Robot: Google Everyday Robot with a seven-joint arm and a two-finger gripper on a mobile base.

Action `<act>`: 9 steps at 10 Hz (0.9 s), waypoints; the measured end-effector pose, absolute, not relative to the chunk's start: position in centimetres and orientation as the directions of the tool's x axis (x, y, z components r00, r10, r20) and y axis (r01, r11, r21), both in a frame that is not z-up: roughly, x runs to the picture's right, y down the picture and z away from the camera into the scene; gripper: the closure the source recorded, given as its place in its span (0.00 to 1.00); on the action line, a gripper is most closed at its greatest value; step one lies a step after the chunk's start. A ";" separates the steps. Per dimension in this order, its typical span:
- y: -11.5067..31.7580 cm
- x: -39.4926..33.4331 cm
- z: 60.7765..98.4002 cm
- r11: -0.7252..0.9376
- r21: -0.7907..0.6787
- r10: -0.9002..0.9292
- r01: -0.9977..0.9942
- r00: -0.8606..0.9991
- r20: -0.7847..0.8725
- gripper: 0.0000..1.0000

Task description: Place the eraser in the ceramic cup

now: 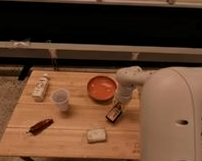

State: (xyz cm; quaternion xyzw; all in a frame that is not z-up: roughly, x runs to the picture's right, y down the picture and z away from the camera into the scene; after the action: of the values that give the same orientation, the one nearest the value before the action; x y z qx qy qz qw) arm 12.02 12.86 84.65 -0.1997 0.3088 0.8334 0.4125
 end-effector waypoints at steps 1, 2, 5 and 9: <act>10.8 11.5 83.0 -0.463 0.310 0.603 -0.830 -0.551 -0.577 1.00; 9.5 11.2 82.0 -0.455 0.282 0.628 -0.845 -0.528 -0.572 1.00; 3.9 7.7 79.3 -0.363 0.105 0.744 -0.926 -0.356 -0.565 1.00; -0.1 0.7 79.8 -0.226 -0.085 0.838 -0.971 -0.149 -0.525 1.00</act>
State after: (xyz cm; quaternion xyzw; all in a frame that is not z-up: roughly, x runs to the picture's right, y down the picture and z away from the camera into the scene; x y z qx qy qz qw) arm 0.73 -0.12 79.82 -0.2399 0.1383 0.7451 0.6067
